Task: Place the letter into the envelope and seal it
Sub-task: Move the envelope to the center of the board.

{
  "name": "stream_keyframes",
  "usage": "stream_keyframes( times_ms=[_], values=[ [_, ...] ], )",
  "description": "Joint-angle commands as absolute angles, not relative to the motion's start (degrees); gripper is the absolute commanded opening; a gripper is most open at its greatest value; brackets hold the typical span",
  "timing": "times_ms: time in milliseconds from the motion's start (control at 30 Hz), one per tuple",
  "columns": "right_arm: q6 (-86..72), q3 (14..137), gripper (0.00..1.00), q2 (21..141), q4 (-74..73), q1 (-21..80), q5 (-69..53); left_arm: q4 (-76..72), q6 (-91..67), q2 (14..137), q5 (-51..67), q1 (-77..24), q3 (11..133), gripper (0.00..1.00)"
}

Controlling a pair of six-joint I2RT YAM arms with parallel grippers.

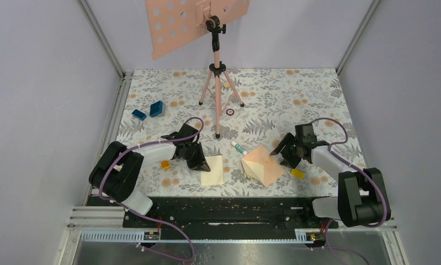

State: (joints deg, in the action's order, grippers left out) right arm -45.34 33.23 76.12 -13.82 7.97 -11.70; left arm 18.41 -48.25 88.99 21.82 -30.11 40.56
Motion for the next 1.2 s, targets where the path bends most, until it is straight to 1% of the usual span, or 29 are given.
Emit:
stream_keyframes(
  times_ms=[0, 133, 233, 400, 500, 567, 667, 767, 867, 1000, 1167],
  values=[
    [-48.1, 30.3, 0.68, 72.7, -15.1, 10.0, -13.1, 18.2, -47.5, 89.8, 20.7, -30.4, 42.4, 0.00],
    [-49.3, 28.9, 0.68, 69.9, -16.3, 11.4, -12.3, 18.1, -47.6, 90.0, 20.7, -30.4, 42.6, 0.00],
    [-48.7, 28.9, 0.68, 66.8, -18.2, 11.7, -9.3, 18.1, -47.6, 89.8, 20.7, -30.4, 42.6, 0.00],
    [-43.7, 31.1, 0.68, 60.0, -21.0, 12.8, -5.2, 18.1, -47.5, 89.6, 20.7, -30.4, 42.5, 0.00],
    [-40.4, 33.3, 0.67, 57.0, -24.2, 16.3, -3.2, 18.1, -47.6, 89.8, 20.8, -30.4, 42.5, 0.00],
    [-39.3, 33.8, 0.66, 55.9, -24.6, 20.4, -3.8, 18.1, -47.6, 89.7, 20.7, -30.4, 42.5, 0.00],
    [-38.7, 33.7, 0.62, 56.9, -24.1, 27.3, -4.5, 18.1, -47.6, 89.7, 20.8, -30.4, 42.8, 0.00],
    [-38.3, 33.6, 0.57, 59.0, -24.0, 30.9, -5.2, 18.4, -47.6, 89.7, 20.9, -30.3, 43.0, 0.00],
    [-37.5, 33.7, 0.53, 60.6, -23.8, 31.8, -6.6, 18.7, -47.5, 89.5, 20.9, -30.4, 43.1, 0.00],
    [-35.1, 35.8, 0.48, 65.7, -28.4, 32.0, -7.2, 18.9, -47.2, 89.5, 20.6, -30.4, 43.2, 0.00],
    [-34.9, 34.9, 0.38, 70.1, -25.9, 33.0, -10.6, 18.8, -47.3, 90.0, 20.7, -30.4, 43.5, 0.00]
  ],
)
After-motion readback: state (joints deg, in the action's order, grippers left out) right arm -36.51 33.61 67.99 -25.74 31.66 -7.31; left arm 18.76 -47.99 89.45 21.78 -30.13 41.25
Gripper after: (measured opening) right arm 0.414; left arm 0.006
